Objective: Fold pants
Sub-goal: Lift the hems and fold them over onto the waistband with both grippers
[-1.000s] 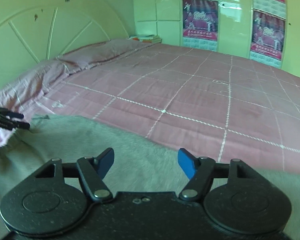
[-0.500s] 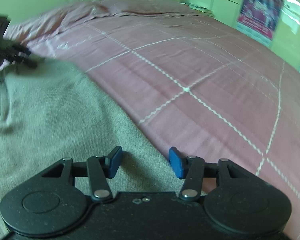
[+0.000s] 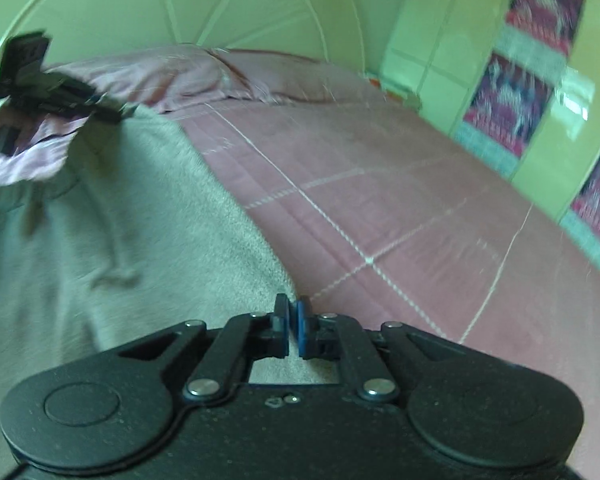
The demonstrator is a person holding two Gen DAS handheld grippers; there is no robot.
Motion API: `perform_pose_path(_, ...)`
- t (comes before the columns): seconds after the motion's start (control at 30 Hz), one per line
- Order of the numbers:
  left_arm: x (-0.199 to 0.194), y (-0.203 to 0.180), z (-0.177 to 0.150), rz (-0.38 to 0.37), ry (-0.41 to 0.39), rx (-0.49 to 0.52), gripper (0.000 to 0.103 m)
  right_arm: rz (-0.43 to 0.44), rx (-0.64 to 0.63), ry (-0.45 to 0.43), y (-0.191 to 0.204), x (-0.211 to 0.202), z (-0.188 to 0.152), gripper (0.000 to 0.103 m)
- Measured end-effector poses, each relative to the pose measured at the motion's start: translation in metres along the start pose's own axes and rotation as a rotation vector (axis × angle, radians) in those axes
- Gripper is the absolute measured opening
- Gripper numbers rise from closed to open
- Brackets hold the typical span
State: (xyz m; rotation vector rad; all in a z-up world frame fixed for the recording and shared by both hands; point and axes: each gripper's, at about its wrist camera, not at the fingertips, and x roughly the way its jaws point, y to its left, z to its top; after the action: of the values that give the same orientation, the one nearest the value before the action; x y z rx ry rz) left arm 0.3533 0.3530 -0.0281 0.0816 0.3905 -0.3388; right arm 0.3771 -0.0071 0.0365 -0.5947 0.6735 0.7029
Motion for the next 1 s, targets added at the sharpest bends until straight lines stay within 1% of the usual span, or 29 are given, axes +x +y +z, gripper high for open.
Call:
perform_pose_path(0.03,-0.016,-0.01,0.003,0.009,-0.02,0.061,0.021,-0.009,-0.033,-0.011,0.013,-0.018,-0.002,0.0)
perform_pose_path(0.13,-0.059,-0.037,0.002,0.017,-0.043,0.187,0.021,-0.031,-0.107,-0.016,0.059,-0.062,-0.015,0.0)
perform_pose_path(0.2,-0.085,-0.051,-0.008,0.016,-0.032,0.206,0.021,-0.047,-0.153,-0.006,0.093,-0.078,-0.033,0.0)
perform_pose_path(0.23,-0.098,-0.06,-0.017,0.028,-0.018,0.218,0.021,-0.047,-0.152,0.006,0.108,-0.081,-0.043,0.0)
perform_pose_path(0.27,-0.109,-0.066,-0.027,0.02,-0.004,0.181,0.021,-0.052,-0.139,0.015,0.121,-0.082,-0.055,0.002)
perform_pose_path(0.3,-0.115,-0.071,-0.038,0.016,0.038,0.165,0.021,-0.064,-0.124,0.025,0.136,-0.08,-0.068,0.007)
perform_pose_path(0.33,-0.12,-0.08,-0.051,0.062,0.097,0.176,0.026,-0.07,-0.101,0.042,0.148,-0.078,-0.08,0.014)
perform_pose_path(0.37,-0.124,-0.086,-0.063,0.108,0.143,0.15,0.027,-0.087,-0.063,0.051,0.155,-0.078,-0.089,0.014)
perform_pose_path(0.4,-0.13,-0.088,-0.075,0.13,0.195,0.087,0.027,-0.109,0.013,0.045,0.161,-0.082,-0.098,0.014)
perform_pose_path(0.43,-0.137,-0.09,-0.085,0.172,0.228,0.028,0.027,-0.112,0.097,0.033,0.161,-0.088,-0.105,0.014)
perform_pose_path(0.47,-0.148,-0.09,-0.093,0.229,0.235,-0.057,0.027,-0.116,0.178,0.023,0.16,-0.093,-0.109,0.014)
perform_pose_path(0.5,-0.16,-0.089,-0.097,0.247,0.22,-0.148,0.027,-0.13,0.273,0.014,0.156,-0.099,-0.113,0.015)
perform_pose_path(0.57,-0.185,-0.089,-0.099,0.307,0.159,-0.313,0.028,-0.138,0.458,-0.016,0.143,-0.106,-0.121,0.018)
perform_pose_path(0.6,-0.195,-0.088,-0.099,0.303,0.133,-0.408,0.029,-0.131,0.556,-0.035,0.134,-0.108,-0.124,0.021)
perform_pose_path(0.63,-0.202,-0.088,-0.098,0.285,0.109,-0.498,0.032,-0.117,0.677,-0.056,0.124,-0.112,-0.135,0.027)
perform_pose_path(0.67,-0.203,-0.089,-0.098,0.261,0.092,-0.576,0.036,-0.099,0.784,-0.073,0.115,-0.112,-0.143,0.029)
perform_pose_path(0.7,-0.202,-0.09,-0.096,0.225,0.08,-0.628,0.046,-0.079,0.879,-0.091,0.105,-0.109,-0.149,0.03)
perform_pose_path(0.73,-0.196,-0.091,-0.094,0.203,0.082,-0.677,0.052,-0.058,0.961,-0.106,0.096,-0.105,-0.155,0.032)
perform_pose_path(0.77,-0.189,-0.088,-0.092,0.186,0.097,-0.738,0.052,-0.037,1.032,-0.116,0.087,-0.099,-0.158,0.032)
perform_pose_path(0.83,-0.173,-0.084,-0.094,0.113,0.098,-0.879,0.052,-0.02,1.143,-0.134,0.078,-0.089,-0.169,0.032)
perform_pose_path(0.87,-0.164,-0.082,-0.095,0.096,0.121,-0.924,0.052,-0.013,1.189,-0.136,0.072,-0.083,-0.173,0.032)
perform_pose_path(0.9,-0.157,-0.08,-0.096,0.088,0.156,-0.947,0.052,-0.003,1.228,-0.134,0.066,-0.077,-0.176,0.032)
perform_pose_path(0.93,-0.15,-0.081,-0.1,0.098,0.192,-0.972,0.052,0.006,1.275,-0.131,0.064,-0.071,-0.181,0.032)
perform_pose_path(1.0,-0.141,-0.083,-0.107,0.125,0.22,-1.005,0.052,0.015,1.35,-0.127,0.057,-0.062,-0.192,0.032)
